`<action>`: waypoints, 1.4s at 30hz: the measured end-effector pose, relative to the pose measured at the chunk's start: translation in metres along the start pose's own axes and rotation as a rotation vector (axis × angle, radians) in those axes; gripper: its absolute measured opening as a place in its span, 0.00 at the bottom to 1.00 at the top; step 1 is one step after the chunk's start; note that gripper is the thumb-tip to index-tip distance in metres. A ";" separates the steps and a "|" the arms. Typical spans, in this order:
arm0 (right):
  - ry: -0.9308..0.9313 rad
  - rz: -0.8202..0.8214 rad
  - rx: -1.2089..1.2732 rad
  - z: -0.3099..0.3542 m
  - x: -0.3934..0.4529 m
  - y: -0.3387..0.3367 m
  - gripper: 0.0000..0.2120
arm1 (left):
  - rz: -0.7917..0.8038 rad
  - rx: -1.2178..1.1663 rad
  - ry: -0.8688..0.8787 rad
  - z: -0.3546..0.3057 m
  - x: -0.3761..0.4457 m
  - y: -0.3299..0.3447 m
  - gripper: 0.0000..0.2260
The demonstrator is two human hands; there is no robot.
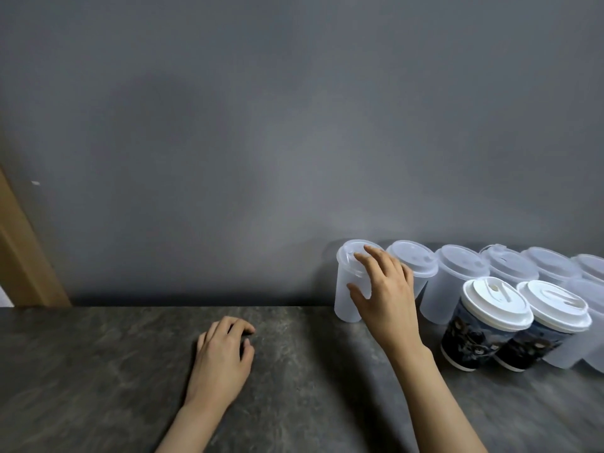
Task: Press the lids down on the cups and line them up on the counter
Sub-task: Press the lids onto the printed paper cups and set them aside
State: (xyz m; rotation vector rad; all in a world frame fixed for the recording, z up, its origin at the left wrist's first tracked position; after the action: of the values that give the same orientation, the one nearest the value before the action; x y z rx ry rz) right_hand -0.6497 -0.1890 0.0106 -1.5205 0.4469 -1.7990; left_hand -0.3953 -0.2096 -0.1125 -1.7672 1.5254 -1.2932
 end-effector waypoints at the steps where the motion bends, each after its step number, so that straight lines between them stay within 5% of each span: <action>1: -0.017 -0.014 0.001 0.005 -0.001 -0.002 0.27 | 0.003 -0.009 0.005 0.000 0.000 0.000 0.08; 7: -0.110 -0.005 0.102 0.066 -0.020 0.019 0.17 | -0.099 -0.191 -0.122 0.026 -0.005 -0.028 0.11; 14: -0.281 0.482 0.230 0.202 -0.072 0.139 0.05 | -0.328 -0.147 -0.275 0.137 -0.036 -0.134 0.14; 22: -0.383 0.524 0.511 0.358 -0.087 0.182 0.05 | -0.474 0.094 -0.281 0.222 -0.070 -0.242 0.17; 26: -0.371 0.528 0.508 0.377 -0.094 0.192 0.03 | -0.700 0.424 -0.284 0.250 -0.072 -0.323 0.22; 32: -0.247 0.450 0.536 0.363 -0.088 0.196 0.06 | -0.454 0.514 -0.471 0.324 -0.044 -0.336 0.30; 37: -0.209 0.430 0.544 0.355 -0.086 0.200 0.07 | -0.701 0.512 -0.371 0.320 -0.045 -0.332 0.26; 42: -0.211 0.470 0.554 0.357 -0.091 0.209 0.05 | -0.757 0.292 -0.117 0.289 -0.049 -0.310 0.22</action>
State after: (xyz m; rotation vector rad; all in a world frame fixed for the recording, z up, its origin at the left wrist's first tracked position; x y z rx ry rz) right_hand -0.2431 -0.1985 -0.1071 -1.0857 0.1579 -1.2421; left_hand 0.0117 -0.1431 -0.0025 -2.2474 0.5486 -1.5979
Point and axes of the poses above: each hand's wrist, its own x-axis towards the middle knuckle, its own y-axis out of the palm, z = x × y, the point moved 10 cm from there along x, towards the middle knuckle, and after that the axes turned 2 degrees about x, right-handed, at the moved point
